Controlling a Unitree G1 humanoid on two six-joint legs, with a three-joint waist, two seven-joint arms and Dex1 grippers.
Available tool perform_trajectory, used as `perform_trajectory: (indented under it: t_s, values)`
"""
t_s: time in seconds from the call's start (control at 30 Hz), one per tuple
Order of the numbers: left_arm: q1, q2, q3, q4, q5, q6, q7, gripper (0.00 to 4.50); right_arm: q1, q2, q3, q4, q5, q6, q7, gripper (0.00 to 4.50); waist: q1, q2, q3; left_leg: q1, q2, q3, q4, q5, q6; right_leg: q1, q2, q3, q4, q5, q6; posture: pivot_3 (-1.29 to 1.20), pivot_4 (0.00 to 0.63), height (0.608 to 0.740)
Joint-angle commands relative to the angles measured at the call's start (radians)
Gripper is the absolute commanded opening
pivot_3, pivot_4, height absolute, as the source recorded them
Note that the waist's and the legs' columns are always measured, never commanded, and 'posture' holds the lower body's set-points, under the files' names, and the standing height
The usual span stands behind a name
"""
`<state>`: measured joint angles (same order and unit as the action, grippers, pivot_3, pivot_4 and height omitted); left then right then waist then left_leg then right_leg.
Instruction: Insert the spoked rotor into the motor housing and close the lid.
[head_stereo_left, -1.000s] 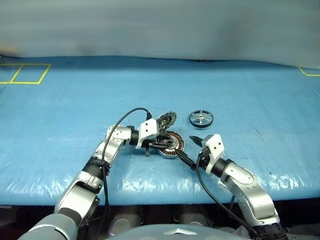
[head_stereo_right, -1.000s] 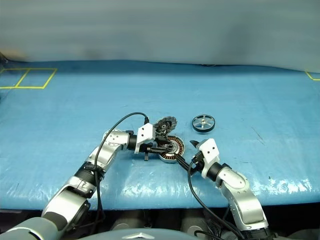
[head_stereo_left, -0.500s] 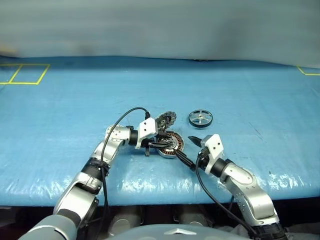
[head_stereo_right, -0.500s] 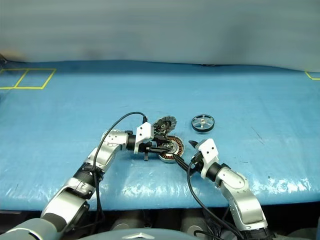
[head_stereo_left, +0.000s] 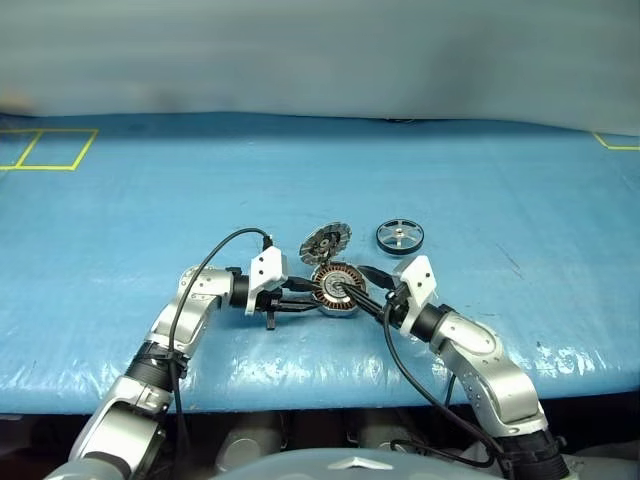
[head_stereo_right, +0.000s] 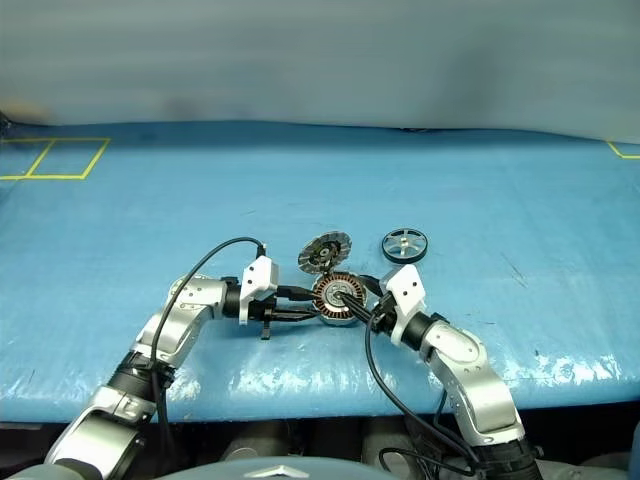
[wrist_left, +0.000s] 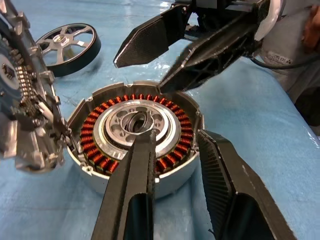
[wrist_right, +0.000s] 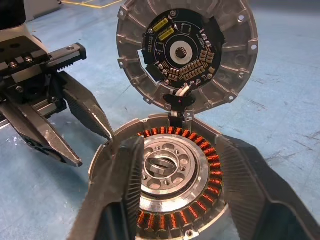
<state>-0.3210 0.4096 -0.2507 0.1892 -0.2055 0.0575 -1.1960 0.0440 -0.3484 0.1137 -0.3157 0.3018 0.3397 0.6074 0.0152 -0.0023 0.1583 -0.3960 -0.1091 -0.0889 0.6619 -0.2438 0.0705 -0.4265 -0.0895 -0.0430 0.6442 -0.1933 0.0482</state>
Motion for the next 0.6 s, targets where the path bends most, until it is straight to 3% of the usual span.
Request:
perform_trajectory:
  t_s: [0.03, 0.17, 0.6]
  values:
    - [0.024, 0.01, 0.044, -0.028, -0.023, -0.02, 0.033, 1.38, -0.031, -0.002, 0.013, -0.013, 0.007, 0.016, 0.008, 1.28, 0.0, 0.0, 0.0, 0.0, 0.0, 0.0, 0.0, 0.0, 0.0, 0.0, 0.0, 0.0, 0.0, 0.0, 0.0, 0.0, 0.15, 0.74]
    - [0.051, 0.008, 0.07, -0.015, -0.026, -0.03, 0.067, 1.38, -0.049, -0.011, 0.04, -0.018, -0.014, 0.037, 0.005, 0.03, 0.003, 0.0, 0.0, 0.0, 0.0, 0.0, 0.0, 0.0, 0.0, 0.0, 0.0, 0.0, 0.0, 0.0, 0.0, 0.0, 0.15, 0.74]
    - [0.089, -0.013, 0.094, -0.019, -0.045, -0.029, 0.121, 1.38, -0.078, -0.047, 0.082, -0.021, -0.081, 0.102, -0.017, 0.03, 0.004, 0.0, 0.0, 0.0, 0.0, 0.001, 0.0, 0.0, 0.0, 0.0, 0.0, 0.0, 0.0, 0.0, 0.0, 0.0, 0.15, 0.74]
